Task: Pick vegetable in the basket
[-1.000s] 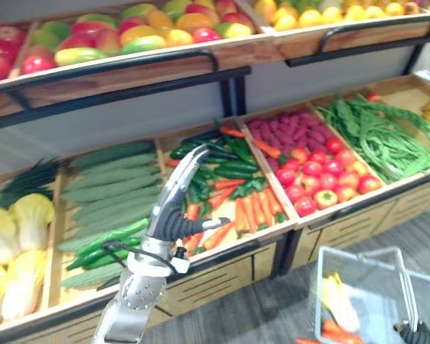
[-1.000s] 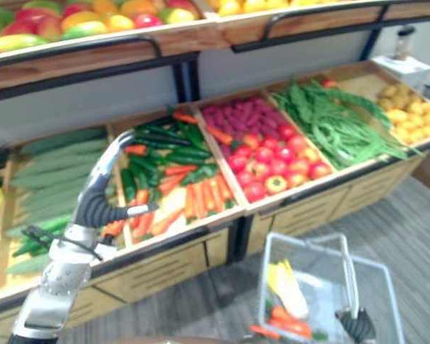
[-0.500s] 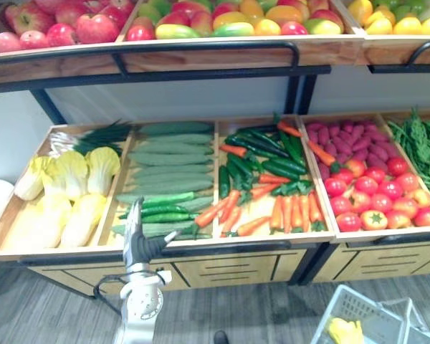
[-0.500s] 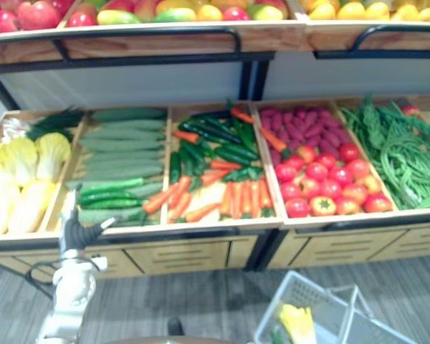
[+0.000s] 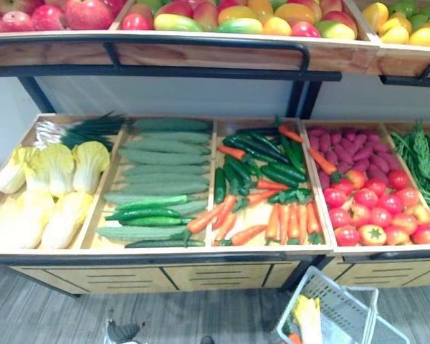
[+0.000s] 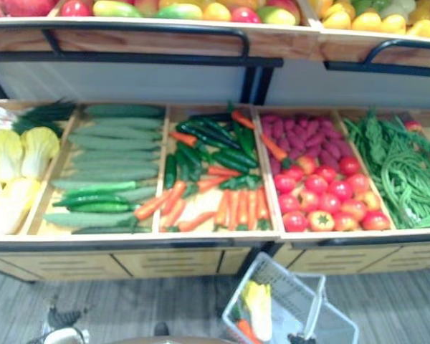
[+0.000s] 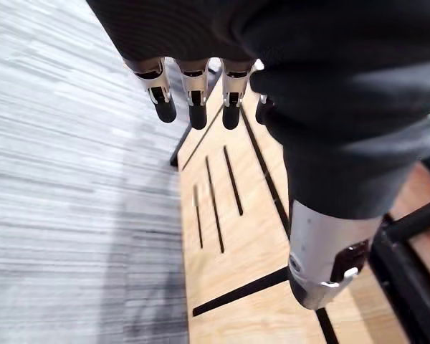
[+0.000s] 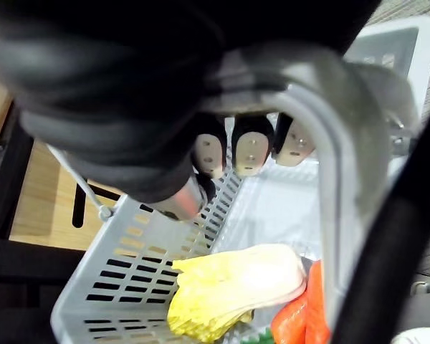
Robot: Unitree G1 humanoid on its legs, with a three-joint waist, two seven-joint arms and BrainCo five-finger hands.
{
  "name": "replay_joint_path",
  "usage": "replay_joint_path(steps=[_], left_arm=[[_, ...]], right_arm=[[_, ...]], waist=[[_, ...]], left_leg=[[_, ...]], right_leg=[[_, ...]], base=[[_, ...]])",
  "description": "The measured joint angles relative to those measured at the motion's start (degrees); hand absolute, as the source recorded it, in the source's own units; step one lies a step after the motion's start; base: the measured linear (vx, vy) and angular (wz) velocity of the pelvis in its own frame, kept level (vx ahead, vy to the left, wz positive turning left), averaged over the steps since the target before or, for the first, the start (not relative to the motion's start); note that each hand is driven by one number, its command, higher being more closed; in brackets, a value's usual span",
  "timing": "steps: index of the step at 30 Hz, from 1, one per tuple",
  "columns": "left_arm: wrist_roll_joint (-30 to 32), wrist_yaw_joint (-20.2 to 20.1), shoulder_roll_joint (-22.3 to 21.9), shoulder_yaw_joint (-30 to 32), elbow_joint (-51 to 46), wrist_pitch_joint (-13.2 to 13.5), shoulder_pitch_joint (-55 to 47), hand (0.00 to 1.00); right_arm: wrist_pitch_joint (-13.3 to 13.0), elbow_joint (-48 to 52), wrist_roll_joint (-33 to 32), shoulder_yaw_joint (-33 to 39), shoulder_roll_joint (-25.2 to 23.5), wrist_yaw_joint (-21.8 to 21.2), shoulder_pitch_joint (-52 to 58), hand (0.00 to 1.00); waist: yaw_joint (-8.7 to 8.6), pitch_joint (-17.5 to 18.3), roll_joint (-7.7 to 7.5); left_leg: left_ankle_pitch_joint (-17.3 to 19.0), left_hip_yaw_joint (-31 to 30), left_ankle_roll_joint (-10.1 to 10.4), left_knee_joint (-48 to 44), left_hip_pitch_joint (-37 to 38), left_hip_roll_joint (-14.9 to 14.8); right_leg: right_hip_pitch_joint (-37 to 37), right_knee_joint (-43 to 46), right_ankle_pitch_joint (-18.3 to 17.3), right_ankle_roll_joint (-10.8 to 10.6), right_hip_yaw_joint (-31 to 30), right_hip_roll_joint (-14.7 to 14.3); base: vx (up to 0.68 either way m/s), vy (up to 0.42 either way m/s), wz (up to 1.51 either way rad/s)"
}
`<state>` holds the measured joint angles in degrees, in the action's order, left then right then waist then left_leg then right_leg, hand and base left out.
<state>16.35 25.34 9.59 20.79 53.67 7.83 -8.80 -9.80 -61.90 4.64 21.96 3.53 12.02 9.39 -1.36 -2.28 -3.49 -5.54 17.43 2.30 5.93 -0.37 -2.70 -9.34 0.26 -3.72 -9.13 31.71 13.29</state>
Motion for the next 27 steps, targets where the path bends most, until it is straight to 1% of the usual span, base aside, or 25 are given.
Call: replay_joint_path(steps=[1,3,5,9,10,15,21,26,27], left_arm=[[-0.4,-1.04,0.0,0.08,0.31,-0.39,-0.01,0.0],[-0.43,-2.65,-0.01,0.46,1.78,-0.8,0.0,0.0],[-1.77,-5.24,-0.09,0.46,3.1,-1.17,0.29,0.0],[-5.0,-11.77,-0.85,1.21,7.03,-2.96,0.79,0.0],[-5.0,-12.28,-1.06,1.18,7.48,-3.07,0.82,0.0],[-5.0,-13.33,-3.33,0.66,8.08,-3.12,0.6,0.0],[-4.86,-13.31,-4.13,-4.01,10.13,-3.01,0.5,0.0],[-4.92,-13.27,-3.57,-7.24,10.11,-2.96,0.73,0.0],[-4.92,-13.27,-3.49,-7.78,10.14,-2.98,0.69,0.0]], right_arm=[[0.43,-0.45,0.09,0.0,0.01,0.01,-0.78,1.0],[0.97,-1.32,0.47,-0.01,0.05,0.01,-1.66,1.0],[1.44,-1.84,1.19,-0.01,0.25,-0.02,-2.14,1.0],[2.44,-2.03,2.2,0.0,0.68,-0.52,-2.61,1.0],[2.53,-2.03,2.24,0.0,0.72,-0.59,-2.61,1.0],[3.34,-2.09,2.27,-0.03,1.09,-1.1,-2.59,1.0],[3.34,-3.41,2.24,-1.09,1.0,-1.15,-4.04,1.0],[3.32,-4.07,2.2,-1.44,0.98,-1.14,-5.14,1.0],[3.32,-4.06,2.19,-1.52,1.01,-1.14,-5.22,1.0]], waist=[[0.03,-0.15,-0.29],[-0.04,-0.52,0.12],[-0.11,-0.64,0.56],[-0.17,-1.15,0.94],[-0.17,-1.31,0.98],[-0.12,-1.49,1.01],[-0.05,-1.94,1.0],[-0.05,-3.22,1.11],[-0.07,-3.74,0.55]], left_leg=[[0.18,0.63,0.18,0.0,0.7,-0.13],[0.48,1.04,0.41,0.01,1.54,-0.29],[0.73,1.27,0.6,0.01,1.95,-0.47],[1.18,2.45,1.13,0.05,3.31,-0.97],[1.26,2.48,1.13,0.05,3.53,-0.97],[1.44,2.22,1.15,0.06,3.77,-0.95],[1.55,2.1,1.14,0.06,3.79,-0.54],[1.67,2.12,1.09,0.07,4.74,-0.22],[1.85,2.27,1.03,0.07,5.1,-0.04]], right_leg=[[-0.37,0.08,-0.21,0.17,-0.36,-0.03],[-0.82,0.05,-0.44,0.2,-0.88,-0.13],[-1.06,0.06,-0.66,0.32,-1.06,-0.25],[-1.48,0.15,-1.12,0.61,-2.31,-0.68],[-1.68,0.15,-1.16,0.61,-2.32,-0.7],[-1.87,0.75,-1.84,0.34,-2.17,-0.54],[-1.95,0.83,-1.96,0.37,-1.94,-0.52],[-2.93,0.92,-2.03,0.31,-1.8,-0.24],[-2.95,1.65,-2.47,0.04,-1.91,0.26]], base=[[0.09,-0.045,-0.17],[0.07,-0.041,-0.19],[0.04,-0.031,-0.1],[0.03,-0.03,-0.18],[0.0,0.0,0.0],[0.02,-0.009,0.03],[0.02,-0.002,0.01],[0.0,0.002,-0.01],[0.03,0.026,-0.07]])
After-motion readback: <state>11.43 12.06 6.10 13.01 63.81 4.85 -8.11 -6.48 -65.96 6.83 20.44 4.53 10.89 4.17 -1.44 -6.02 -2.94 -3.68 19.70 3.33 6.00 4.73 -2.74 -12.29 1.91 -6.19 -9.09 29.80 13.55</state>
